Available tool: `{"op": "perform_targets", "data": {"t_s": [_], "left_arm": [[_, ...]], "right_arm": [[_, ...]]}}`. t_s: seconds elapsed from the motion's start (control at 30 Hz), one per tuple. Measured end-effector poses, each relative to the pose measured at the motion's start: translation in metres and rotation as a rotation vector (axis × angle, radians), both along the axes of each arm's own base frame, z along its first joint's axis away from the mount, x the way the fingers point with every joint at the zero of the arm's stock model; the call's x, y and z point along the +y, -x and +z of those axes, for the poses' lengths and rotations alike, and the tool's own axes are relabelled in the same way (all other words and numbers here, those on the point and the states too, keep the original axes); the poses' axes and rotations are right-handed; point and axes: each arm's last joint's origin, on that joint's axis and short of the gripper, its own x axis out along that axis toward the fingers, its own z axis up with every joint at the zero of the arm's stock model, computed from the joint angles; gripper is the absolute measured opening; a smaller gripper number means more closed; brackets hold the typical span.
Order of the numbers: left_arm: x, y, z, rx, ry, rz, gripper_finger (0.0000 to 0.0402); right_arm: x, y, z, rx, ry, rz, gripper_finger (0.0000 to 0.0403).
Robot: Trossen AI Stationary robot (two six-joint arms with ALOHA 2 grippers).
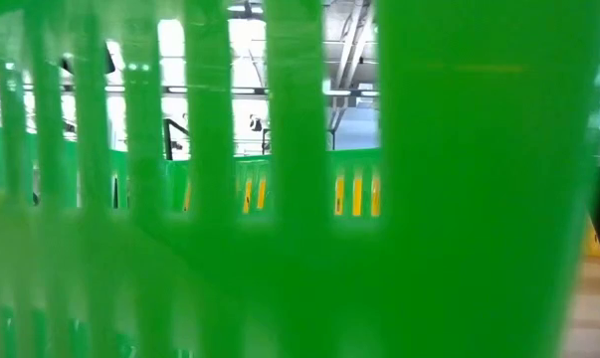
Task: Stack baskets on shelf by color
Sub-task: Stack the black bin on top of the black bin
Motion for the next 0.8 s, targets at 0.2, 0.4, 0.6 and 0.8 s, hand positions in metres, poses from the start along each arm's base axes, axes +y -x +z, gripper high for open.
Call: {"op": "perform_targets", "data": {"t_s": [0.2, 0.4, 0.6, 0.8], "left_arm": [[0.000, 0.000, 0.000, -0.001, -0.003, -0.006, 0.0125], [0.000, 0.000, 0.000, -0.001, -0.003, -0.006, 0.0125], [0.000, 0.000, 0.000, 0.000, -0.003, -0.006, 0.0125], [0.000, 0.000, 0.000, 0.000, -0.003, -0.006, 0.0125]], "right_arm": [[-0.005, -0.005, 0.000, 0.033, -0.043, 0.020, 0.0148], [-0.011, -0.010, 0.000, 0.046, -0.065, 0.018, 0.0030], [-0.015, -0.016, 0.002, 0.038, -0.073, 0.004, 0.0013], [-0.016, -0.024, 0.012, 0.013, -0.080, 0.040, 0.0007]]}}
